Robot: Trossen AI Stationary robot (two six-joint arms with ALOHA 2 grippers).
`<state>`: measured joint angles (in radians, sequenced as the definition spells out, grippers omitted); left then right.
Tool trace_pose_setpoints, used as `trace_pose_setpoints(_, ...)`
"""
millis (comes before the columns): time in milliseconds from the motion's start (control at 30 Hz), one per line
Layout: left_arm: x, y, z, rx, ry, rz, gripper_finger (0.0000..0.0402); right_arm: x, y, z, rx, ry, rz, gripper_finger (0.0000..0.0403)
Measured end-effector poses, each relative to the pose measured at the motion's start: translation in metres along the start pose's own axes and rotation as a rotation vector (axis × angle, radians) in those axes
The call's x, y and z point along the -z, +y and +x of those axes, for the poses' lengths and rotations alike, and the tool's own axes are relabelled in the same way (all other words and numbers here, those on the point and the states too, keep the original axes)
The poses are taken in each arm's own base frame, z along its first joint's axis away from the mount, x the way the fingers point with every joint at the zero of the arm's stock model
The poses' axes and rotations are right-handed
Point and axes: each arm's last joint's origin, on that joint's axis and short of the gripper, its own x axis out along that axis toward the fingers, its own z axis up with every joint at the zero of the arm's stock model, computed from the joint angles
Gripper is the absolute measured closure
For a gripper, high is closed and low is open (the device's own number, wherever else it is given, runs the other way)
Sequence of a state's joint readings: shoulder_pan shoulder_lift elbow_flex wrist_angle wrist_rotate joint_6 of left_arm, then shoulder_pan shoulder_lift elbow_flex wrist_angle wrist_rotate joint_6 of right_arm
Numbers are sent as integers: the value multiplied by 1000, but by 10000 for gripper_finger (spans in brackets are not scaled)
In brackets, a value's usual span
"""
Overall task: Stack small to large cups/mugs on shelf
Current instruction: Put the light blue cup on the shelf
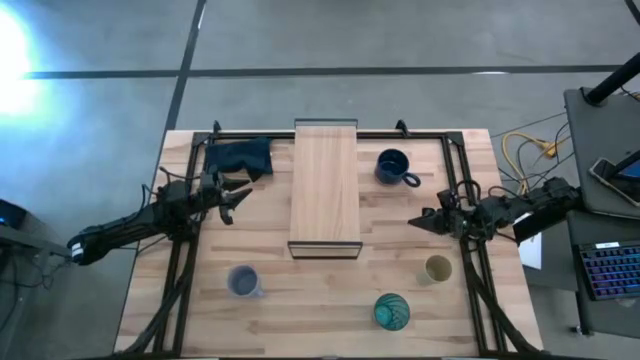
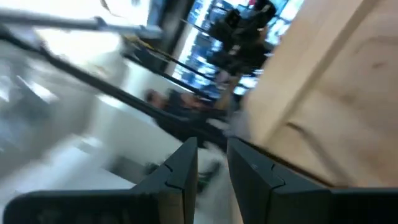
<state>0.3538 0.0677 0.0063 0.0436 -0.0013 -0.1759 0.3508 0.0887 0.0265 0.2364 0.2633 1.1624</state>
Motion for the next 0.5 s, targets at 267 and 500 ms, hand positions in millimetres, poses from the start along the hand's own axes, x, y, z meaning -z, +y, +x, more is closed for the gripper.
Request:
trace_pose_setpoints(267, 0, 0, 0, 0, 1, 0, 272, -12, 10, 0, -19, -275, -1, 321)
trace_pose_setpoints(500, 0, 0, 0, 0, 0, 0, 272, -20, 38, 5, -116, -318, -117, 321)
